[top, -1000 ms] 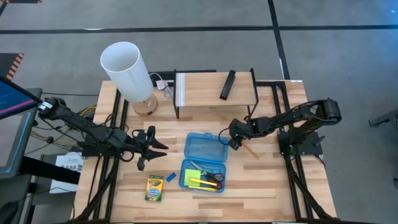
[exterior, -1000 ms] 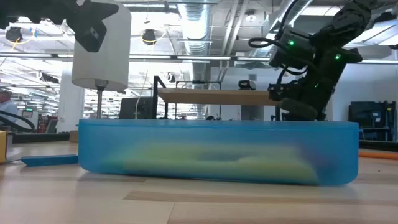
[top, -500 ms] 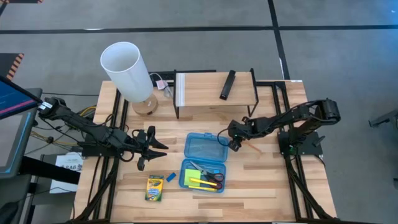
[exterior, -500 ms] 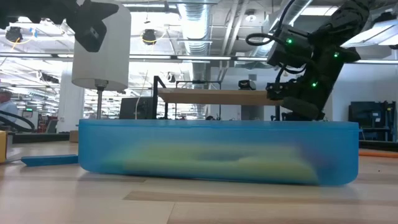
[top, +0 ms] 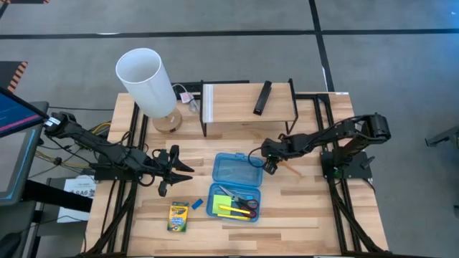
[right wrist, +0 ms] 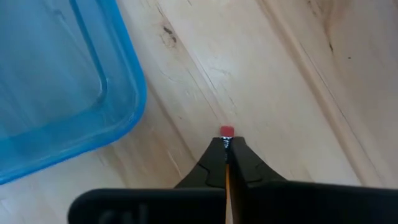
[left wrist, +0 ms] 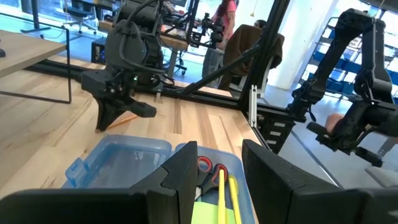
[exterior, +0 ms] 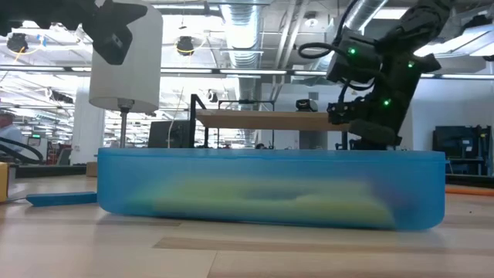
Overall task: Pack school essentials
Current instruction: Put the brown pencil into the blue supply box
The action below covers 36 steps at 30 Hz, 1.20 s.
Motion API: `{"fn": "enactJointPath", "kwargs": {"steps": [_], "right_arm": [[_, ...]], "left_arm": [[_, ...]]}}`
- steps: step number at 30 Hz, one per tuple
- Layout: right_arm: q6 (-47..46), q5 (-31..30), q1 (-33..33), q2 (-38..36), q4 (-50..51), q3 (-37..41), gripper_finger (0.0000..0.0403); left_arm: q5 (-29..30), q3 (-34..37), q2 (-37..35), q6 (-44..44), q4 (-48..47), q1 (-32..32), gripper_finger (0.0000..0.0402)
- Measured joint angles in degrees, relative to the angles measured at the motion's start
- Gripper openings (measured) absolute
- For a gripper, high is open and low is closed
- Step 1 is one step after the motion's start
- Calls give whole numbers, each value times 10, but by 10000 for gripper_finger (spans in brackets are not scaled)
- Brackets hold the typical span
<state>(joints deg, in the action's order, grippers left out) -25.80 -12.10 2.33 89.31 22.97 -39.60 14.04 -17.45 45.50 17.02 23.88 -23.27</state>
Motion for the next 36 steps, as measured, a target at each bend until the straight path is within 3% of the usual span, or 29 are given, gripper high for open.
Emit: {"fn": "enactJointPath", "kwargs": {"steps": [11, 21, 31, 36], "right_arm": [[4, -6, 0, 1, 56, -39, 0], [4, -11, -1, 0, 49, -41, 7], [23, -25, -38, -1, 34, -42, 125], [19, -35, -38, 6, 32, -41, 163]], "left_arm": [[0, 0, 0, 0, 0, 0, 114], [0, 0, 0, 0, 0, 0, 114], [1, 0, 0, 0, 0, 0, 114], [1, 0, 0, 0, 0, 0, 114]]}}
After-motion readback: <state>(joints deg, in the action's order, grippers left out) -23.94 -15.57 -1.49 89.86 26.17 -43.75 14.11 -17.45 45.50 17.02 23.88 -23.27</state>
